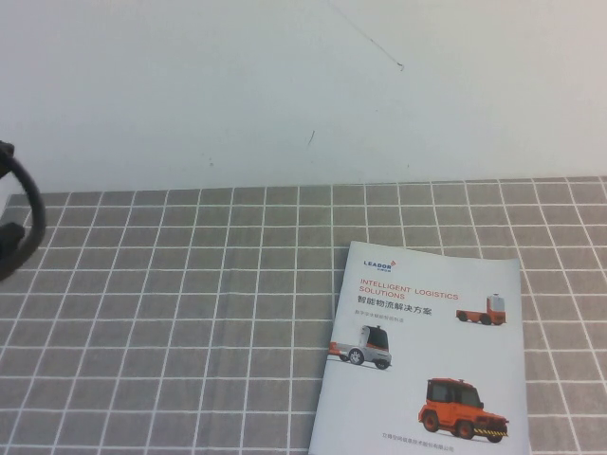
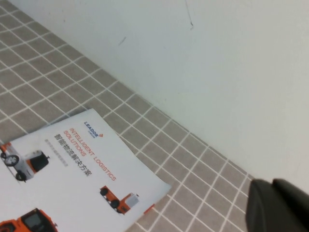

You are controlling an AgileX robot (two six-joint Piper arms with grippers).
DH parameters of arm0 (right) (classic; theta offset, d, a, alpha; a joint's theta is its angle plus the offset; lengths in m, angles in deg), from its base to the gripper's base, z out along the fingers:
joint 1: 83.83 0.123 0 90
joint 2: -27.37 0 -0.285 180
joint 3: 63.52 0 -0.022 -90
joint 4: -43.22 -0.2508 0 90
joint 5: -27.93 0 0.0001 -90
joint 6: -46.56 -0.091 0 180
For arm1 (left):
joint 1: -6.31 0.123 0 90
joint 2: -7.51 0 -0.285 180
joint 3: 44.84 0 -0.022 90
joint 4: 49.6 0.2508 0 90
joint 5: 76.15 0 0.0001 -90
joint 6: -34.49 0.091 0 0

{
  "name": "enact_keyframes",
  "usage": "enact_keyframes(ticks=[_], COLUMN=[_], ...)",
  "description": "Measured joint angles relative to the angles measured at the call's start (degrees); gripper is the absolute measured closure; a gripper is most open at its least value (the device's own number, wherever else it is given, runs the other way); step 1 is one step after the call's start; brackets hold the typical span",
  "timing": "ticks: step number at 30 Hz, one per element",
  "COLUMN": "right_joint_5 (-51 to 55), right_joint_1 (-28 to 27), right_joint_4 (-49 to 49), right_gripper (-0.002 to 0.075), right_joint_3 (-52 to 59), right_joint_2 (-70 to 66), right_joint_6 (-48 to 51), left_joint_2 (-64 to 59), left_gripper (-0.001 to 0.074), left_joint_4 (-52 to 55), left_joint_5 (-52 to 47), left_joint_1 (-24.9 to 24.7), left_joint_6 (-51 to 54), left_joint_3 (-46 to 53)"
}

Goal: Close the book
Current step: 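Close the open booklet and leave it lying on the table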

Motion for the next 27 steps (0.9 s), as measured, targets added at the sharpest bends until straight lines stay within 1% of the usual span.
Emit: enact_keyframes(ticks=[4,7,10,13,17,21,24,27], right_joint_5=[2.0,3.0,3.5,3.6,3.7,2.1,1.3,0.4], right_joint_1=[0.0,0.0,0.0,0.0,0.0,0.0,0.0,0.0], right_joint_4=[8.7,12.0,14.2,15.7,16.5,19.1,26.3,35.7], right_gripper=[0.0728,0.0728,0.0728,0.0728,0.0728,0.0728,0.0728,0.0728], right_joint_3=[0.2,2.0,5.3,9.4,15.0,18.6,19.8,20.2], right_joint_2=[5.7,9.2,12.6,16.0,19.7,22.6,23.7,23.7], right_joint_6=[-8.9,-13.3,-16.1,-18.6,-21.0,-27.8,-36.1,-44.1], left_joint_2=[7.3,13.0,18.0,22.0,25.8,27.6,27.9,28.0], left_gripper=[0.0739,0.0739,0.0739,0.0739,0.0739,0.0739,0.0739,0.0739], left_joint_4=[0.1,0.1,0.1,0.1,0.1,0.3,0.3,0.4], left_joint_5=[7.5,13.5,15.6,15.1,9.9,5.4,5.6,9.7], left_joint_1=[0.0,0.0,0.0,0.1,0.1,0.2,0.2,0.2], left_joint_6=[-1.4,-2.5,-3.3,-4.5,-6.0,-7.4,-7.5,-7.5], left_joint_3=[7.3,13.3,19.4,23.9,27.0,28.5,29.8,31.4])
